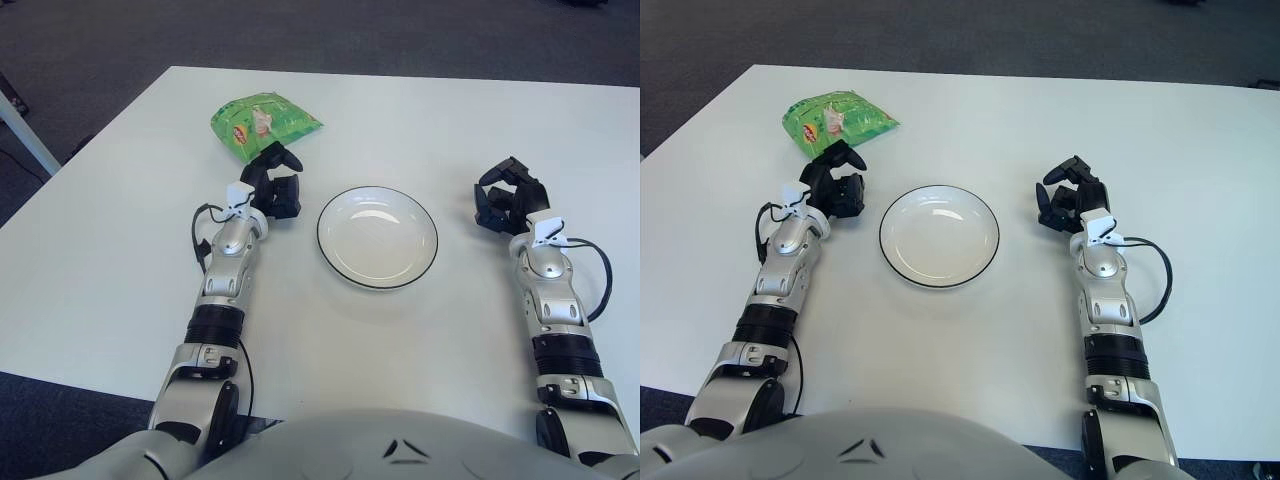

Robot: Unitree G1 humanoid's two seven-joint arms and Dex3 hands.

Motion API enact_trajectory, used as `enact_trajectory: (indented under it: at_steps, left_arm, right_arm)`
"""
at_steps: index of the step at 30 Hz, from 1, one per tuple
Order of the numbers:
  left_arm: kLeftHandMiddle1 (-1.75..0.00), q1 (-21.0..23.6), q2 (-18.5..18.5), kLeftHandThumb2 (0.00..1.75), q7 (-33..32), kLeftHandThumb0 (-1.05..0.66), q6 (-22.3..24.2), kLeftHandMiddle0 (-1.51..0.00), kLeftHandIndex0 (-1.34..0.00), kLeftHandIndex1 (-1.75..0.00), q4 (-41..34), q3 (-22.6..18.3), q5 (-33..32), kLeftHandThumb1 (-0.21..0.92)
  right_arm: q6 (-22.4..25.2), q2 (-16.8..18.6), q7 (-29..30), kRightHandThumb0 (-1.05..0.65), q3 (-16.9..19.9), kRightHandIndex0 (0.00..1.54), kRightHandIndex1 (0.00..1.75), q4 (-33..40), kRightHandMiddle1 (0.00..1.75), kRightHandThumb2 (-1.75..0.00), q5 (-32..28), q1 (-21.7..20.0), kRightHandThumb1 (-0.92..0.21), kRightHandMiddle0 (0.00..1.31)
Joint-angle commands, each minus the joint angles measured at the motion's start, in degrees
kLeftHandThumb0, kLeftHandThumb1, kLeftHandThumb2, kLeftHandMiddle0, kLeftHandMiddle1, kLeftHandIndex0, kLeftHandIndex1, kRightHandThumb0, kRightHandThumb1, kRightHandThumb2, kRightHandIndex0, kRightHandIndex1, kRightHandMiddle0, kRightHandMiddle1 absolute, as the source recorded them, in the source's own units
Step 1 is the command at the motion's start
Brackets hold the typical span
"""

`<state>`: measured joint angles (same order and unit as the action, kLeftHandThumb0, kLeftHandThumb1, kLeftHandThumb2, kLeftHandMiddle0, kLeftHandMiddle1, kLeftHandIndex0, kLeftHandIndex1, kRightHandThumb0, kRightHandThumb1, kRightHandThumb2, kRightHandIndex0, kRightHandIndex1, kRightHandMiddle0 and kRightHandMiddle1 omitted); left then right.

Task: Put the snack into the plate.

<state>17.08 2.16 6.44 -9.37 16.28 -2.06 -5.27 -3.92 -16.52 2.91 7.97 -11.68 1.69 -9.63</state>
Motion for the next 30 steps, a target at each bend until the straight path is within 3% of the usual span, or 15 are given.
enact_trajectory:
  at_steps: [1, 30]
  left_arm:
    - [-1.75, -6.08, -0.78, 1.26, 0.00, -0.46, 0.61, -1.30, -0.58, -1.75, 2.85, 0.00, 0.02, 0.36]
    - [-1.75, -2.95, 0.36, 1.27, -0.20, -0.47, -3.65, -1.30, -0.59, -1.75, 8.13, -1.11, 0.82, 0.35]
  right_arm:
    - [2.78, 1.67, -1.07, -0.41, -1.29, 1.01, 1.75, -3.96, 1.75, -1.01, 0.69, 5.93, -0.56, 0.43]
    - [2.83, 1.83, 0.08, -0.41, -2.63, 1.01, 1.75, -5.14, 1.75, -0.99, 2.78, 4.58, -0.57, 0.42]
